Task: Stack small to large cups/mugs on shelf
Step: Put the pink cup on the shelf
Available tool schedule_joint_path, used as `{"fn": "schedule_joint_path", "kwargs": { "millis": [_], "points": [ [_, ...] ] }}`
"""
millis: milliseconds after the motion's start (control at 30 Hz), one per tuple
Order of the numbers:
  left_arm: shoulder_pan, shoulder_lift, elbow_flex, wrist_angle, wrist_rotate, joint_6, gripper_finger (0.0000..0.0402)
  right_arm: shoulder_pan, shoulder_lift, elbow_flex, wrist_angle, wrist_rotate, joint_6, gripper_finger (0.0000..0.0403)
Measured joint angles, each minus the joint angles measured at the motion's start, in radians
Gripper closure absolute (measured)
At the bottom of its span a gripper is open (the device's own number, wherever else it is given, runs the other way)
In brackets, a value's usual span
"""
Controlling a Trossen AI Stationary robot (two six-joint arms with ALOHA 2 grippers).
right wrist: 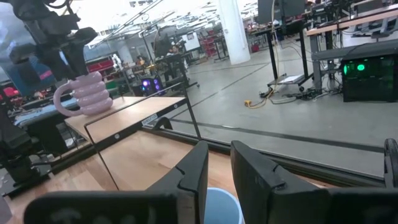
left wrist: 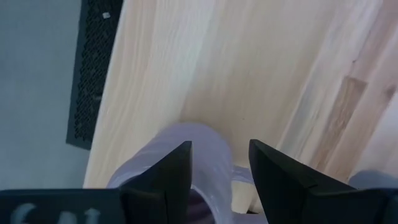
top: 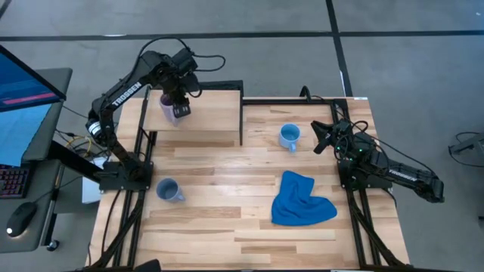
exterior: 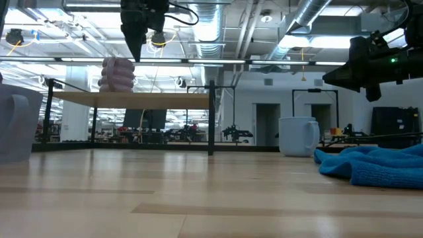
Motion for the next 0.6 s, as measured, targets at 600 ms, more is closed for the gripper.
{"fn": "schedule_joint_path", "kwargs": {
  "millis": [600],
  "points": [
    [-0.003, 0.0, 0.0, 0.0, -0.052, -0.002, 0.0251, 0.0, 0.0, 0.0, 0.0, 0.0, 0.0, 0.031]
  ]
}}
